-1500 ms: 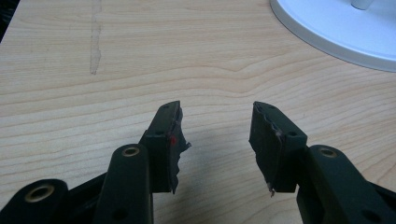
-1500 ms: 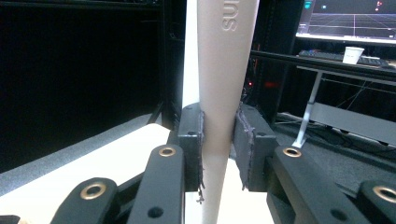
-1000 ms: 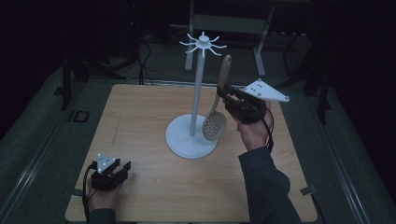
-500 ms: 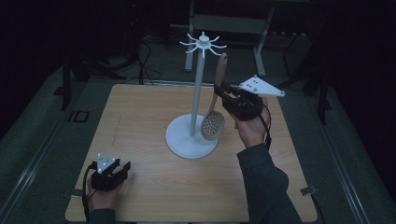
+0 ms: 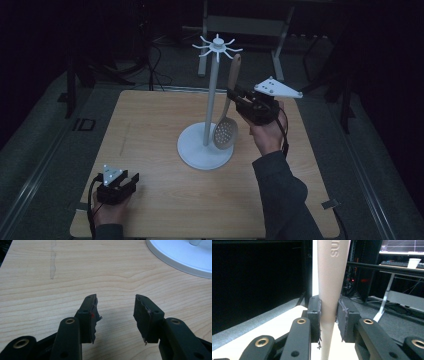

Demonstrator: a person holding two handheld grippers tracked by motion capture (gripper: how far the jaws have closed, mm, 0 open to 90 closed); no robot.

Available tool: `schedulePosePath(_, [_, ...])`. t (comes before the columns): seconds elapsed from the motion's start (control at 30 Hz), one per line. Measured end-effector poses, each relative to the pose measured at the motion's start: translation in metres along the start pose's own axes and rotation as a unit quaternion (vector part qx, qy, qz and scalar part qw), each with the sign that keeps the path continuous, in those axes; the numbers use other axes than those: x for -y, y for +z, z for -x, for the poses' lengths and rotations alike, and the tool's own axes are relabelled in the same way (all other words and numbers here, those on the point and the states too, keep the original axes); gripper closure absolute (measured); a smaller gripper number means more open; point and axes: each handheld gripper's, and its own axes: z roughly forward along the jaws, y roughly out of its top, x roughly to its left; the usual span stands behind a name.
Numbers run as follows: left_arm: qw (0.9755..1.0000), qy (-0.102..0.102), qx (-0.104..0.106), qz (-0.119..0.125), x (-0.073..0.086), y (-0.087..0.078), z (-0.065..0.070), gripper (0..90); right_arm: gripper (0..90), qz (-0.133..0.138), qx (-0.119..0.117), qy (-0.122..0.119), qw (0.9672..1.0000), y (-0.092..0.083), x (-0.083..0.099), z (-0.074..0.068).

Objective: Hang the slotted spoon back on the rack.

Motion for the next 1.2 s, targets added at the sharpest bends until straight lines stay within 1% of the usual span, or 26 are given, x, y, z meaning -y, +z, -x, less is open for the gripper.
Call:
schedulePosePath(0.17, [1.0000,0.000,0.000,0.000,0.000,0.000,0.000,53.9,73.6,0.000,-0.003,0.003,1.0000,0.002,-0.001,0.000])
schedulePosePath(0.23, [1.0000,0.000,0.000,0.000,0.000,0.000,0.000,53.8,73.6,-0.001,-0.008,0.007,0.9999,0.005,-0.002,-0.002])
schedulePosePath(0.8, [1.0000,0.000,0.000,0.001,0.000,0.000,-0.001,53.9,73.6,-0.015,-0.009,0.004,0.9998,0.016,-0.003,-0.004])
schedulePosePath(0.93, [1.0000,0.000,0.001,0.000,0.000,-0.001,0.000,53.9,73.6,-0.018,-0.005,0.004,0.9998,0.018,-0.001,-0.004])
schedulePosePath(1.07, [1.0000,0.001,0.001,0.000,0.000,0.000,0.000,53.9,73.5,-0.015,0.006,-0.004,0.9999,0.018,0.001,-0.004])
schedulePosePath(1.2, [1.0000,0.000,0.001,-0.001,0.000,0.000,0.000,53.9,72.7,-0.014,0.011,-0.008,0.9998,0.016,0.002,-0.004])
